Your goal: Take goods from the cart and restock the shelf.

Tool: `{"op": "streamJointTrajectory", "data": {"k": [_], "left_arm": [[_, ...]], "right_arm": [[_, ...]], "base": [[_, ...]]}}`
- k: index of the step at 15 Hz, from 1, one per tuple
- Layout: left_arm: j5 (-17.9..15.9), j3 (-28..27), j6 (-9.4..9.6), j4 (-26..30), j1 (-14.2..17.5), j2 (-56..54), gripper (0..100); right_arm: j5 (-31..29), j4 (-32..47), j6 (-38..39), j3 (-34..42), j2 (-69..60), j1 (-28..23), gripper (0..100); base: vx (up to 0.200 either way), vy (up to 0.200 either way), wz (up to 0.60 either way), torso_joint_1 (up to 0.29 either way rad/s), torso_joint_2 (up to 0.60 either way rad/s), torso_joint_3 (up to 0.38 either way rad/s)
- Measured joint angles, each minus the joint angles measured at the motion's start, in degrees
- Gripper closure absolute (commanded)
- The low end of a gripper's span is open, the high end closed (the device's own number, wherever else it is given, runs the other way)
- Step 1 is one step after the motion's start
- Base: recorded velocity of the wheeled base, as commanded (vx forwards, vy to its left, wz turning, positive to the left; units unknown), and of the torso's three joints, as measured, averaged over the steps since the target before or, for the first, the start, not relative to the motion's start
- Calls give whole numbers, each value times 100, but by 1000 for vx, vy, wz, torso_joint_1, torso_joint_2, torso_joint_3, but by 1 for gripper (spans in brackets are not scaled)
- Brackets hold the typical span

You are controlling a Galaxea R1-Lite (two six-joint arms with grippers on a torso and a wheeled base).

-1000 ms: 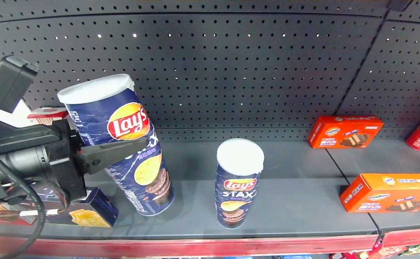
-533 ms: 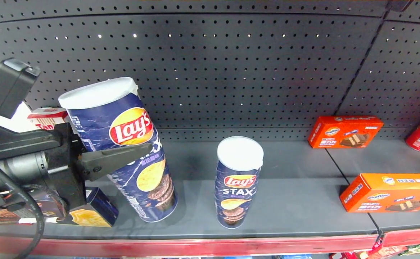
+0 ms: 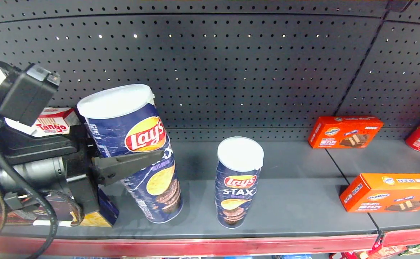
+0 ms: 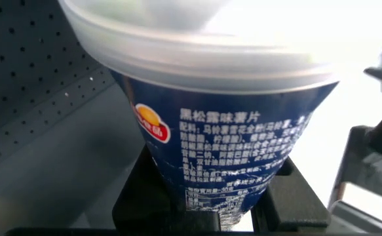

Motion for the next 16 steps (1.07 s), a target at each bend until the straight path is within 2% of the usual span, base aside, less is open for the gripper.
{"op": "streamJointTrajectory", "data": {"k": [3, 4, 8, 12, 14, 16], "left_arm": [[44, -138, 350, -197, 99, 347, 100], [44, -227, 388, -273, 155, 462, 100], [76, -439, 421, -378, 218, 862, 100], [144, -898, 424, -967, 228, 1546, 100], [-67, -1189, 475, -1037, 238, 1924, 100], [-538, -1576, 503, -1064, 323, 2389, 100]], "right_arm": [[0, 0, 0, 0, 0, 0, 0], [0, 0, 0, 0, 0, 0, 0], [0, 0, 0, 0, 0, 0, 0], [-2, 0, 2, 0, 0, 0, 0], [-2, 0, 0, 0, 0, 0, 0], [-2, 2, 2, 0, 2, 0, 0]], "base": [[0, 0, 0, 0, 0, 0], [0, 0, 0, 0, 0, 0], [0, 0, 0, 0, 0, 0], [0, 0, 0, 0, 0, 0], [0, 0, 0, 0, 0, 0], [0, 0, 0, 0, 0, 0]]}}
